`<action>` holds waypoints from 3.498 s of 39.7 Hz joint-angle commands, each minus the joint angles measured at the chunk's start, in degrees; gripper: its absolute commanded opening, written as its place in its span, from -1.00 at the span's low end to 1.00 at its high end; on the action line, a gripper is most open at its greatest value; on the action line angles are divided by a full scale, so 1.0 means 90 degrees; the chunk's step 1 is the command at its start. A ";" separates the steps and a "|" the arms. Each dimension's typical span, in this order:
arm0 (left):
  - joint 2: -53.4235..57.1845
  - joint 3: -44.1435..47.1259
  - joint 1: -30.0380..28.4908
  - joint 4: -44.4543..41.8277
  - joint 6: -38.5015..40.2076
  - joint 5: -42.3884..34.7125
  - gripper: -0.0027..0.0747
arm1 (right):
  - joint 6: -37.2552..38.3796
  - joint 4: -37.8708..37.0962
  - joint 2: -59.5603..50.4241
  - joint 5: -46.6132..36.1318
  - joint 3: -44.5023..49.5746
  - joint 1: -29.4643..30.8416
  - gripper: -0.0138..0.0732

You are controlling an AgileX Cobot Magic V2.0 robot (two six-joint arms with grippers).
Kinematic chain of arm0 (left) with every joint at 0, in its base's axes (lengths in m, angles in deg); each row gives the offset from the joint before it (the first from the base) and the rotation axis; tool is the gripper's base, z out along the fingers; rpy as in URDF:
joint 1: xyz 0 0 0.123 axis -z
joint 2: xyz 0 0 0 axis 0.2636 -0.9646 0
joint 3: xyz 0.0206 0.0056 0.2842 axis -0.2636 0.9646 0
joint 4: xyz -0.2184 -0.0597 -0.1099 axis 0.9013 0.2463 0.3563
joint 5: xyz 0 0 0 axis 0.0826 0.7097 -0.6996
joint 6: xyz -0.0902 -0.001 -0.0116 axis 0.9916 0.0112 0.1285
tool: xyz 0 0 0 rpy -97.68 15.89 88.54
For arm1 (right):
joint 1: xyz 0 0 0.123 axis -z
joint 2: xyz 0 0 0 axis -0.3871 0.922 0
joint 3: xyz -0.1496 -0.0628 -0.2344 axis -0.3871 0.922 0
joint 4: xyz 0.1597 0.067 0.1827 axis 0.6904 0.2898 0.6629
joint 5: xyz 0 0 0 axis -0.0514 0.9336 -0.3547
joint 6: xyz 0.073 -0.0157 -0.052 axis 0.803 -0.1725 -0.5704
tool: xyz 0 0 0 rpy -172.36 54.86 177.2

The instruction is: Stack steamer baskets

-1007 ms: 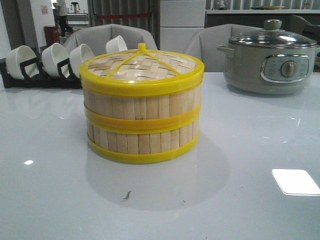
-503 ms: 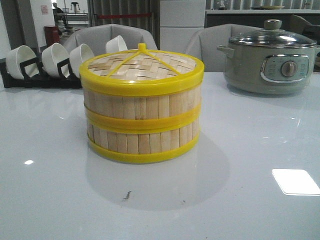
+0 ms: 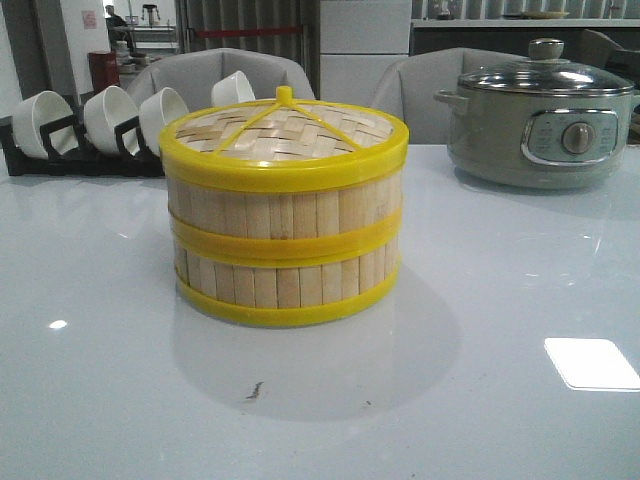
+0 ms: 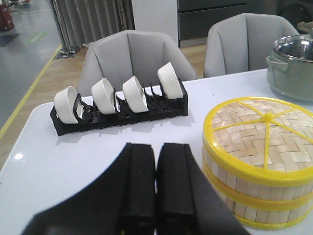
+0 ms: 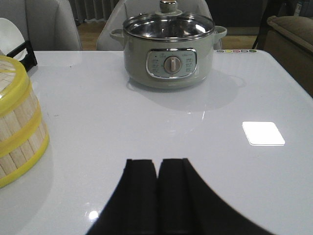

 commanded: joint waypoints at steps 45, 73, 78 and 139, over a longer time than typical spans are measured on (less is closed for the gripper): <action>0.0011 -0.0138 -0.0121 0.0391 0.0117 -0.0932 -0.70 | -0.0001 -0.0042 0.0058 -0.0589 -0.0193 0.0038 -0.56; 0.2689 0.4191 -0.2433 0.2102 0.0127 -0.4190 -0.70 | -0.0001 -0.0042 0.0058 -0.0583 -0.0193 0.0032 -0.56; 0.2722 0.4435 -0.2555 0.2002 0.0127 -0.4201 -0.70 | -0.0001 -0.0042 0.0058 -0.0583 -0.0193 0.0032 -0.56; 0.3511 0.4881 -0.2553 0.2859 -0.1743 -0.3941 -0.70 | -0.0001 -0.0042 0.0058 -0.0577 -0.0193 0.0032 -0.56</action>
